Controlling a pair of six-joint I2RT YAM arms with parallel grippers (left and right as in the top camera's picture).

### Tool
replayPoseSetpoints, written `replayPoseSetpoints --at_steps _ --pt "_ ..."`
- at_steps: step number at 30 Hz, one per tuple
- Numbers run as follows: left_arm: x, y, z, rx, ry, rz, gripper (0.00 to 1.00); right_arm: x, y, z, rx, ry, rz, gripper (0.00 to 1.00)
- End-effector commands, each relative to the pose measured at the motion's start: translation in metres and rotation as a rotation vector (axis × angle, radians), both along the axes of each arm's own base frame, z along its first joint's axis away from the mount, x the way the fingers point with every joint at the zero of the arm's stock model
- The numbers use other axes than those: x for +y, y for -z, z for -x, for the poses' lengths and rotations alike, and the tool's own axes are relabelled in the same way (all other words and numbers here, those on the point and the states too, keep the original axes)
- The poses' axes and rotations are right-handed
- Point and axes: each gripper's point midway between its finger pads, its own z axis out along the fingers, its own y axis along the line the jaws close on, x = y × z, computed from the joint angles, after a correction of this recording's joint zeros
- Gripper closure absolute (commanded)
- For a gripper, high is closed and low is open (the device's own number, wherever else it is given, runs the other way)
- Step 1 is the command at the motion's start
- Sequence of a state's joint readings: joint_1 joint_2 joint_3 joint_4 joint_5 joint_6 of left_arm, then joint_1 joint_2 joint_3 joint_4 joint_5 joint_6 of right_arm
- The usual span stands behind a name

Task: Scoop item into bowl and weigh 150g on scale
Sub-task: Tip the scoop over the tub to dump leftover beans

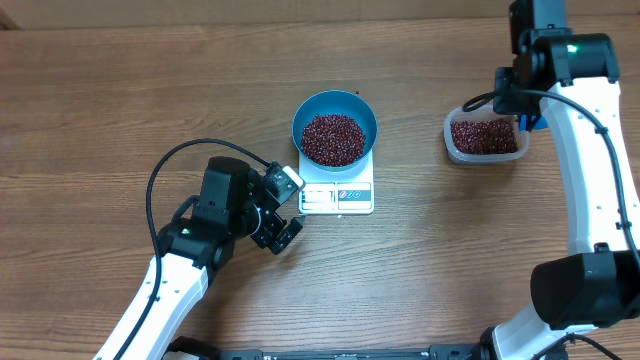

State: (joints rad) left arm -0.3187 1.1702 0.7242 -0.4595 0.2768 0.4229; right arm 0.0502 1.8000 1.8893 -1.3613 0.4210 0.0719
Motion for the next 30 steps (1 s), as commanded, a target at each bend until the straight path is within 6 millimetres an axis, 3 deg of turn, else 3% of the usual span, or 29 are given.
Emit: replayPoseSetpoints --at_steps 1,12,21,25,30 --pt "0.001 0.004 0.001 0.005 0.011 -0.012 0.01 -0.005 -0.006 0.002 -0.018 0.035 0.066 0.96" --pt "0.001 0.004 0.001 0.005 0.011 -0.012 0.01 0.002 -0.006 0.002 -0.014 0.017 0.071 0.96" --pt "0.001 0.004 0.001 0.005 0.011 -0.012 0.01 0.027 -0.003 -0.003 -0.027 -0.04 -0.072 0.96" --pt "0.001 0.004 0.001 0.005 0.011 -0.012 0.0 0.048 -0.018 -0.007 -0.076 -0.115 -0.182 0.96" --pt "0.001 0.004 0.001 0.005 0.011 -0.012 0.0 0.073 -0.055 0.0 -0.187 -0.205 -0.316 0.96"
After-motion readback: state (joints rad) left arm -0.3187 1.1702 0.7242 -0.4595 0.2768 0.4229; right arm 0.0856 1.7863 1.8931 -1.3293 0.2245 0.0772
